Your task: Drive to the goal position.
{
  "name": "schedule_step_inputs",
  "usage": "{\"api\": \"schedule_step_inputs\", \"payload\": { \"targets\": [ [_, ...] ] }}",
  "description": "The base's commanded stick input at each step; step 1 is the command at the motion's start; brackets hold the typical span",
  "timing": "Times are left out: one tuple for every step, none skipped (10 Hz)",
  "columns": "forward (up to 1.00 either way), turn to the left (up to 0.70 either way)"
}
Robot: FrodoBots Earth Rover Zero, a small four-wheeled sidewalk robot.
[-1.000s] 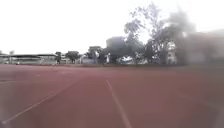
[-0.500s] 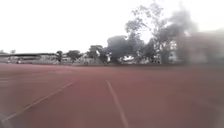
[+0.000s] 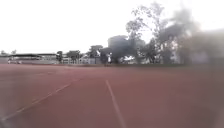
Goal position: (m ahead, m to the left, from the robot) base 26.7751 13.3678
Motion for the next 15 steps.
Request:
{"api": "schedule_step_inputs", "payload": {
  "targets": [
    [0.70,0.00],
    [0.70,0.00],
    [0.70,0.00],
    [0.70,0.00],
    [0.70,0.00],
    [0.70,0.00],
    [0.70,0.00],
    [0.70,0.00],
    [0.70,0.00],
    [0.70,0.00],
    [0.70,0.00],
    [0.69,0.00],
    [0.69,0.00],
    [0.68,0.00],
    [0.68,0.00]
  ]
}}
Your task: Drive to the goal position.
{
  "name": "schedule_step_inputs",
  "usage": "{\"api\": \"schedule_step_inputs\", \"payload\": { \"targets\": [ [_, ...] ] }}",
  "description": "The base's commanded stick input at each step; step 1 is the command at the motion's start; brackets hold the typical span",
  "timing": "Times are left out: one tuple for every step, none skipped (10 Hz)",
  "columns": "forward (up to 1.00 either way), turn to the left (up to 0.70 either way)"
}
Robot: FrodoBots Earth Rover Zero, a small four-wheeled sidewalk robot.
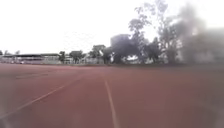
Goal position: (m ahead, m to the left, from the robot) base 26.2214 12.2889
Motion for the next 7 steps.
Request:
{"api": "schedule_step_inputs", "payload": {
  "targets": [
    [0.68,0.00],
    [0.68,0.00],
    [0.68,0.00],
    [0.68,0.00],
    [0.69,0.00],
    [0.70,0.00],
    [0.70,-0.02]
  ]
}}
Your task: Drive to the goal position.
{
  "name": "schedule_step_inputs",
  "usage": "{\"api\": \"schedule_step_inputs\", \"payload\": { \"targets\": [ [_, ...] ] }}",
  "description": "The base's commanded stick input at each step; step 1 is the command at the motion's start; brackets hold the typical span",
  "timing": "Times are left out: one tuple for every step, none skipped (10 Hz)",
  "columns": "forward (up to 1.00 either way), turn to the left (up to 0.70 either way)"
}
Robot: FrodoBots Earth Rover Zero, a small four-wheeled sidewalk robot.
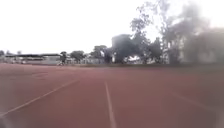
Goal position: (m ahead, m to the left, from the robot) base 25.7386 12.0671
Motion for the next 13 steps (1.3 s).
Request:
{"api": "schedule_step_inputs", "payload": {
  "targets": [
    [0.70,-0.04],
    [0.70,-0.05],
    [0.70,-0.21],
    [0.70,0.00],
    [0.70,0.00],
    [0.70,0.00],
    [0.70,0.00],
    [0.70,0.00],
    [0.70,0.00],
    [0.70,0.00],
    [0.70,0.00],
    [0.70,0.00],
    [0.70,0.00]
  ]
}}
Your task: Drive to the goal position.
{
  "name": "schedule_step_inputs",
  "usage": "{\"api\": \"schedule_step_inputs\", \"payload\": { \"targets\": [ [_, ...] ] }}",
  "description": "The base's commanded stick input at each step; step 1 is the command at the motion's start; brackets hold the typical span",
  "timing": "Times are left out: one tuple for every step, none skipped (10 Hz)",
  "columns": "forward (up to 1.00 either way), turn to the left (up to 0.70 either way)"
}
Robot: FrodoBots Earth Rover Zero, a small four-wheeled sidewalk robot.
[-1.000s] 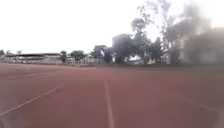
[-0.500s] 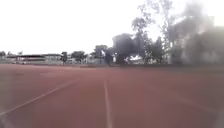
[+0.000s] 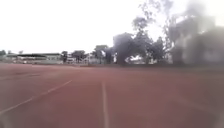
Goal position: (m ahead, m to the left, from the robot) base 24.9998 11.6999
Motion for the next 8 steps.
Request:
{"api": "schedule_step_inputs", "payload": {
  "targets": [
    [0.70,0.00],
    [0.70,0.00],
    [0.70,0.00],
    [0.70,0.00],
    [0.70,0.00],
    [0.70,0.00],
    [0.70,0.00],
    [0.70,0.00]
  ]
}}
